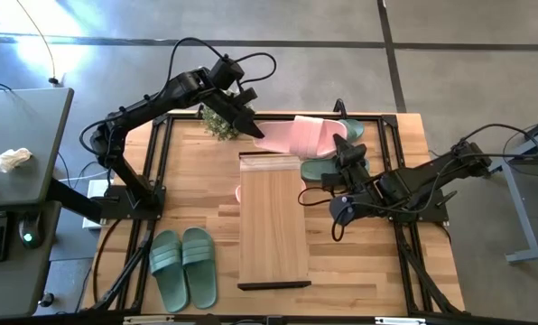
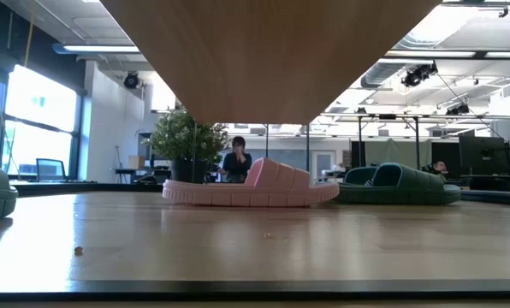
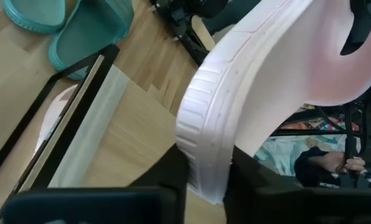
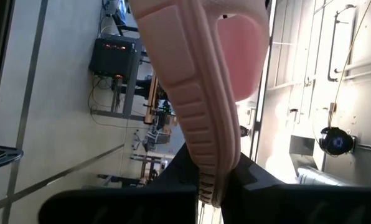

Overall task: Pick and place slides into the shelf
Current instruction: Put the pink slide under the shelf aligned with the other pink slide

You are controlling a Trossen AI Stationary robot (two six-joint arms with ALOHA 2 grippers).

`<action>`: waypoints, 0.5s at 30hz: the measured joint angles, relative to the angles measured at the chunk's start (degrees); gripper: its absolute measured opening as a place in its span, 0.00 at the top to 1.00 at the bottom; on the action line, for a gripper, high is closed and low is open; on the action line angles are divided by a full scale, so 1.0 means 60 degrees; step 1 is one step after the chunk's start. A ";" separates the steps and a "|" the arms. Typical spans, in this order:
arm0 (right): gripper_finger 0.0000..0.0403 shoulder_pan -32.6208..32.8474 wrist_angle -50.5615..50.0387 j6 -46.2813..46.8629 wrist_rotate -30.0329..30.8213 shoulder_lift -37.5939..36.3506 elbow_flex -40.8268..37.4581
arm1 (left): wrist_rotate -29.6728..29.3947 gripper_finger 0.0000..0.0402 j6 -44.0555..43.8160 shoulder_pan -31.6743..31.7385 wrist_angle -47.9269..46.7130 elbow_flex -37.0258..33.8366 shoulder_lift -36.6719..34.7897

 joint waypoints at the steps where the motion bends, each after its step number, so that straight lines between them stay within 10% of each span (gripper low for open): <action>1: 0.99 0.0000 0.0000 0.0001 0.0000 0.0000 0.0000 | -0.0003 0.91 0.0018 0.0000 -0.0001 0.0000 0.0000; 15: 0.71 0.0552 -0.0647 0.1636 -0.0936 -0.0393 0.0000 | -0.0436 0.92 0.1264 -0.0032 0.0148 0.0018 0.0000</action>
